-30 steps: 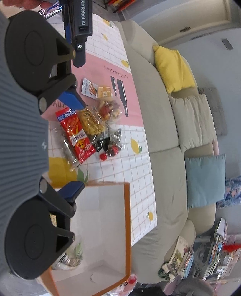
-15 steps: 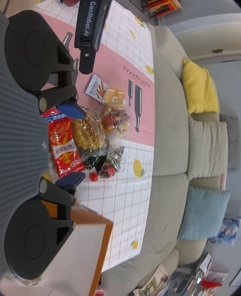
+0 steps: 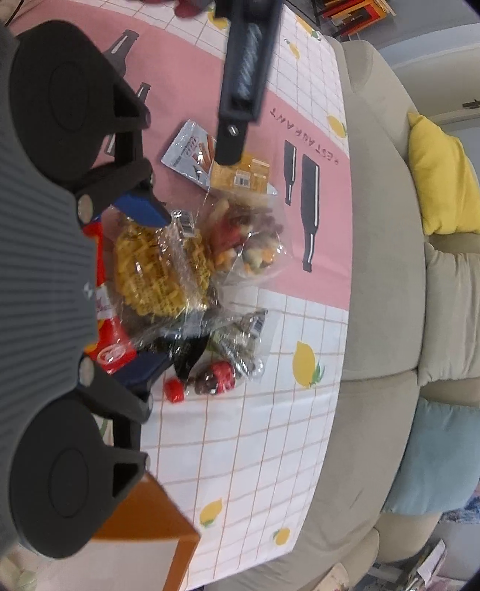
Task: Organize snacks
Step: 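Move both tools back over the snack pile, then grasp the mixed-fruit bag with the left tool while the right tool grasps the yellow cracker bag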
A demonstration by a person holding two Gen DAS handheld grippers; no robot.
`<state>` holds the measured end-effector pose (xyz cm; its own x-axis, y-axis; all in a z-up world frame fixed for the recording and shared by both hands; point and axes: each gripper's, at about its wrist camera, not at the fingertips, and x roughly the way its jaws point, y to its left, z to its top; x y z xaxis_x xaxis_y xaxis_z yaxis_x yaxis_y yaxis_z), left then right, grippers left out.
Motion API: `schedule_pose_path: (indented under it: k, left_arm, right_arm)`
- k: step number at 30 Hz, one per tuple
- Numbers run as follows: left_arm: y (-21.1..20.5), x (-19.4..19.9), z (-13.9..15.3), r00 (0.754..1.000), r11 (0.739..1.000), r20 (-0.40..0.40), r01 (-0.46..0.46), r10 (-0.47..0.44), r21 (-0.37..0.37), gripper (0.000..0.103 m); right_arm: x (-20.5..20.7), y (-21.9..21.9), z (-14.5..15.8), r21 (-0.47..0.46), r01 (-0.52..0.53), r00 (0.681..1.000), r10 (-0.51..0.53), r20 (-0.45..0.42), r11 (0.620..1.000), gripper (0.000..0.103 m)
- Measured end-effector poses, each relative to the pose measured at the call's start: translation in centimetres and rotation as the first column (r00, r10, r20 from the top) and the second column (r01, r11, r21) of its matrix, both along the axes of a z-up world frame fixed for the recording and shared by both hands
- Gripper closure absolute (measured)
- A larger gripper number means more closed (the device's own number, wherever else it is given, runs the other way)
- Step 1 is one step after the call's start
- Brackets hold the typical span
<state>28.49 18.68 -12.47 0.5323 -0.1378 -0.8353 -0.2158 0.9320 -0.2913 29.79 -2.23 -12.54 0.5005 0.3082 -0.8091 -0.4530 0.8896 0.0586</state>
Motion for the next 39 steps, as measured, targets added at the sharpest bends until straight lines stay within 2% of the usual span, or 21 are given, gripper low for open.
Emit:
schedule_pose_path:
  k: [2,4,6,7,8,11,15,17,20,22,24,28,32,34,37,39]
  left_arm:
    - [0.1,0.3,0.0,1.000,1.000,0.019,0.004,-0.003,-0.031,0.028]
    - [-0.4,0.0,0.5,0.997,1.000,0.072,0.019,-0.018,-0.016,0.016]
    - [-1.7,-0.3,1.3,0.989,0.994,0.127,0.069,-0.079,0.082,0.014]
    - [-2.5,-0.2,1.5,0.980,0.983,0.141,0.118,-0.138,0.141,0.012]
    - [-3.3,-0.1,1.6,0.969,0.965,0.140,0.174,-0.202,0.194,0.012]
    - [-4.8,1.0,1.5,0.939,0.913,0.109,0.282,-0.326,0.294,0.012]
    - [-5.6,2.6,0.8,0.890,0.841,0.045,0.410,-0.453,0.352,0.012]
    - [-6.1,2.9,0.5,0.856,0.790,0.015,0.471,-0.517,0.394,0.012]
    - [-7.0,3.5,0.0,0.790,0.681,-0.052,0.558,-0.611,0.474,0.012]
    - [-7.4,4.0,-0.3,0.755,0.627,-0.095,0.602,-0.649,0.494,0.012]
    - [-7.7,4.6,-0.7,0.731,0.600,-0.123,0.633,-0.671,0.489,0.012]
    - [-8.4,5.8,-1.8,0.712,0.585,-0.162,0.666,-0.683,0.464,0.010]
    - [-9.0,6.5,-2.7,0.727,0.599,-0.172,0.657,-0.665,0.459,0.011]
    - [-8.9,6.9,-2.9,0.746,0.627,-0.168,0.642,-0.645,0.441,0.013]
    - [-8.4,7.2,-2.9,0.785,0.693,-0.147,0.605,-0.602,0.393,0.022]
    - [-8.2,7.0,-2.7,0.810,0.724,-0.141,0.575,-0.569,0.381,0.031]
  right_arm:
    - [0.4,0.6,-0.4,-0.008,-0.011,1.000,0.011,-0.009,1.000,0.022]
    - [0.7,1.0,-0.8,-0.015,-0.016,1.000,0.016,-0.015,1.000,0.022]
    - [1.0,1.1,-1.2,-0.015,-0.020,0.999,0.019,-0.029,1.000,0.018]
    - [1.1,1.1,-1.4,-0.016,-0.022,0.999,0.021,-0.037,1.000,0.014]
    - [1.2,1.2,-1.5,-0.019,-0.024,0.999,0.023,-0.043,1.000,0.013]
    - [1.4,1.2,-1.8,-0.024,-0.037,0.998,0.036,-0.058,0.999,0.013]
    - [1.7,1.2,-2.3,-0.010,-0.049,0.995,0.048,-0.092,0.999,0.013]
    - [1.8,1.1,-2.5,-0.007,-0.049,0.993,0.048,-0.105,0.999,0.012]
    - [1.9,1.2,-2.7,-0.011,-0.064,0.992,0.063,-0.110,0.998,0.009]
    - [1.8,1.4,-2.9,-0.014,-0.078,0.991,0.076,-0.111,0.997,0.008]
    - [1.8,1.6,-3.1,-0.024,-0.085,0.991,0.082,-0.110,0.996,0.007]
    - [2.0,1.7,-3.8,-0.029,-0.084,0.989,0.079,-0.127,0.996,0.008]
    - [2.0,1.7,-4.4,-0.042,-0.082,0.987,0.075,-0.139,0.996,0.008]
    - [2.0,1.7,-4.5,-0.042,-0.082,0.988,0.076,-0.138,0.996,0.008]
    - [2.0,1.7,-4.5,-0.037,-0.076,0.988,0.071,-0.140,0.996,0.008]
    - [2.0,1.6,-4.5,-0.035,-0.075,0.988,0.070,-0.138,0.997,0.008]
